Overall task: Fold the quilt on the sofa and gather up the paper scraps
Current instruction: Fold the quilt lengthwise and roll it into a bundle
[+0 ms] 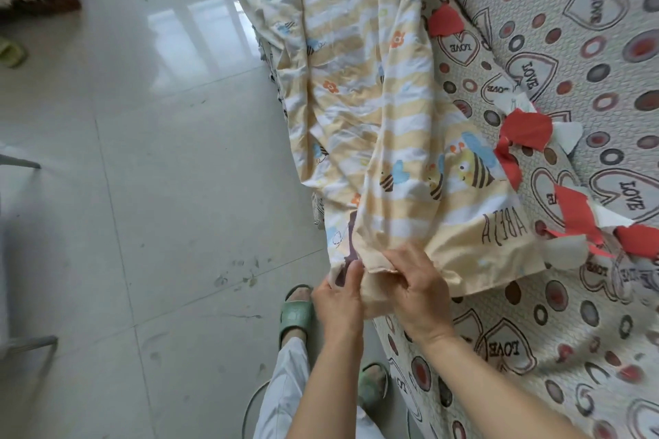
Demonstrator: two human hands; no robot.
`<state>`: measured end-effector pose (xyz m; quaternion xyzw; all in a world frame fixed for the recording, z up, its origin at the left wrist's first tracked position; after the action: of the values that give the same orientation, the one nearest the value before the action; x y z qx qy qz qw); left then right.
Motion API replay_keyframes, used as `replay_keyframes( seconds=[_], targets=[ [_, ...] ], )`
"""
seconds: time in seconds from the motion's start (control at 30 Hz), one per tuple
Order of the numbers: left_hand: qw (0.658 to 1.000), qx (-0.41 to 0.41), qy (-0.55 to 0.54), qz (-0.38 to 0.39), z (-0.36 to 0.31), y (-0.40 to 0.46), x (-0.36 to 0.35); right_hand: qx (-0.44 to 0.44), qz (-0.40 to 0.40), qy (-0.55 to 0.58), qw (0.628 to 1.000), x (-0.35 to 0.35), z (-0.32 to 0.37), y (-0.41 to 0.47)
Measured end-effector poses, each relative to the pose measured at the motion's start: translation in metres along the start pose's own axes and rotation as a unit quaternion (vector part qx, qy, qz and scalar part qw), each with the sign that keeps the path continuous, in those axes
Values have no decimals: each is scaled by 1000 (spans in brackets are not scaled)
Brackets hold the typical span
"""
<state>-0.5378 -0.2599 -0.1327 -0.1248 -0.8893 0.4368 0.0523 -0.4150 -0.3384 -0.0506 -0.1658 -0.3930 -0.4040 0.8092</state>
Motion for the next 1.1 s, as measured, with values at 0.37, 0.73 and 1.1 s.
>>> replay_keyframes(
  seconds=[0.37, 0.73, 1.1],
  targets=[
    [975, 91, -37, 197, -24, -56, -35, 182, 34, -92, 978, 25, 58, -12],
    [983, 66, -31, 169, -51, -76, -54, -137, -66, -87, 984, 69, -29, -27],
    [988, -12, 67, 141, -62, -98, -56, -99, -46, -82, 991, 82, -17, -42]
  ],
)
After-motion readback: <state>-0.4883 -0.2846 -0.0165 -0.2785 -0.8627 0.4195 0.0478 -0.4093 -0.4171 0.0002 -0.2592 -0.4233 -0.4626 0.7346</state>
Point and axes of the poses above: each hand's wrist, its own y-axis towards the middle knuckle, its own x-axis out of the back of the hand, z = x × y, the point moved 9 cm from there along y, towards the middle knuckle, and after that the axes turned 4 degrees about -y, right-handed, at the moved point
